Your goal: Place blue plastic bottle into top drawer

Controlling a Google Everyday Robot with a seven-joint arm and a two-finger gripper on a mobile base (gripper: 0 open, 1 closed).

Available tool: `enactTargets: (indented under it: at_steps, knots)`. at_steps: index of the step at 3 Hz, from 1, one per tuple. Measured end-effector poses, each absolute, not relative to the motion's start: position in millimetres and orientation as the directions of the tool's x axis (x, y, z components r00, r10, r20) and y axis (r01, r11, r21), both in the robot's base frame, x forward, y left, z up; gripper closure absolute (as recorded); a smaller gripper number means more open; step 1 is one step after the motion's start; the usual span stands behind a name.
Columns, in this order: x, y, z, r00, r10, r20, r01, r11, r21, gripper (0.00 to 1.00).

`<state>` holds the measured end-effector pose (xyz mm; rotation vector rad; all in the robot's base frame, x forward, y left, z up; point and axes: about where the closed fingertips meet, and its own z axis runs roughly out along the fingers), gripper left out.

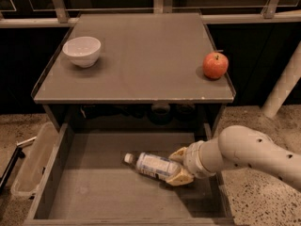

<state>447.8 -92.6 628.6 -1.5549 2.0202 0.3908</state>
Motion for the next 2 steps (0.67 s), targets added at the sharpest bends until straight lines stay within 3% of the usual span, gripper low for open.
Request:
enactTargets:
  at_steps: [1,2]
  knots:
    - [447.8,-92.6,628.6,-0.175,-0.791,-0.586,-0.953,0.287,-0.102,0.11]
    - [447.8,-92.6,628.6,-0.175,-0.791,-0.586,-0.953,0.287,-0.102,0.00]
